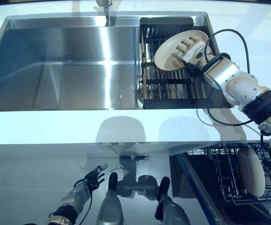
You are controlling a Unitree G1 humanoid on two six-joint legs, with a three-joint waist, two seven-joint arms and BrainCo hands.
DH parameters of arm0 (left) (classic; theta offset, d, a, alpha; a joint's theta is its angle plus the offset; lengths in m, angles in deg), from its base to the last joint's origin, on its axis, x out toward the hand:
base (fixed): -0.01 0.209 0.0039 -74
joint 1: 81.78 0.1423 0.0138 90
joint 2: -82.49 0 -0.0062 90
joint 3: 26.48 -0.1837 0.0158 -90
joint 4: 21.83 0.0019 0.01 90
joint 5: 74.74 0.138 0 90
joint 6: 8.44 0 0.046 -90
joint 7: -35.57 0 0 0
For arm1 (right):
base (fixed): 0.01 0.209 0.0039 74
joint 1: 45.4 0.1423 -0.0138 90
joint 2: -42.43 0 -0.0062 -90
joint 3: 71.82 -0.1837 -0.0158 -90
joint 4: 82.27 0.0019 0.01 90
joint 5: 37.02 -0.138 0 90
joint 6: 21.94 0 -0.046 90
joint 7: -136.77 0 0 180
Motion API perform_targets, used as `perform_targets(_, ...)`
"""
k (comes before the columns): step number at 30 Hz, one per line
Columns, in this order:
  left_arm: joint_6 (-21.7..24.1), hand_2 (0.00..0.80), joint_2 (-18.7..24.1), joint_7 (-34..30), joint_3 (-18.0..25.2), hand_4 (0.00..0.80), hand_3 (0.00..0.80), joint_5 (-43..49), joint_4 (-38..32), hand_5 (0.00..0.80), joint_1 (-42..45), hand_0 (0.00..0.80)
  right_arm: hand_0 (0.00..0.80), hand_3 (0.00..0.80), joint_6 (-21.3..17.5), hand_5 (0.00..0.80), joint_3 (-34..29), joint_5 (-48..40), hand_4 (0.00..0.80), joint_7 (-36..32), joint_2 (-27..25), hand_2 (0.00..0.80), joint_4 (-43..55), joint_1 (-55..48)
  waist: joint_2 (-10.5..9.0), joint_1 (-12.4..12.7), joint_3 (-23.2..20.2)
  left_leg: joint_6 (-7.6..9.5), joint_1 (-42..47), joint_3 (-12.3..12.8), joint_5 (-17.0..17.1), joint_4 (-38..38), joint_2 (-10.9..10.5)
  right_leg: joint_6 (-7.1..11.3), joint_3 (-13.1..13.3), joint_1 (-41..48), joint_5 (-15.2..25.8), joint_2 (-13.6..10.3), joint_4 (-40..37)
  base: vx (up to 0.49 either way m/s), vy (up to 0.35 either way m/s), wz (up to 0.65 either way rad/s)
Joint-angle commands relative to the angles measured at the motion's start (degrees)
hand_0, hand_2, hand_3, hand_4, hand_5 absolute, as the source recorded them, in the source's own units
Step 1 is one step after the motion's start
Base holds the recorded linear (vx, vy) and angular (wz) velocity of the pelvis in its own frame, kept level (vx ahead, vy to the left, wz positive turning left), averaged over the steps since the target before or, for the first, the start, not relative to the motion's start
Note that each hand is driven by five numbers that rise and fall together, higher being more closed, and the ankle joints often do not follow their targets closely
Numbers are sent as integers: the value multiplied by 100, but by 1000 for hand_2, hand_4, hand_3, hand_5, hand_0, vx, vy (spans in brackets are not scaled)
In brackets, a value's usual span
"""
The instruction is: Take plates into dishwasher
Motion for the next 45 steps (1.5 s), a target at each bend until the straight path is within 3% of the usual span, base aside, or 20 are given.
perform_targets(1,97,0,-78,50,-229,0,0,-200,140,0,-292,0,0,0,478,0,-223,-75,0,-36,32,0,-9,429,-163,-3,50,353,-107,187,53,-21,-331,294,110,133,-40,-128,-5,0,0,0)
perform_targets(10,102,0,-105,76,-250,0,0,-265,168,0,-337,0,0,0,580,0,-194,171,0,-208,170,0,53,443,-156,28,91,369,-143,186,56,-21,-348,290,109,106,-38,-141,-5,0,0,0)
perform_targets(24,131,0,-116,117,-255,0,0,-393,89,0,-412,0,0,0,439,0,-79,832,0,-500,282,0,6,390,-176,85,246,381,-260,178,83,-21,-359,302,69,2,-11,-147,-5,0,0,0)
perform_targets(45,221,0,-161,168,-326,0,0,-719,194,0,-612,0,0,0,766,0,127,1361,0,-512,401,0,-499,711,-90,82,458,363,-438,191,167,-21,-365,297,39,-179,50,-133,-5,0,0,0)
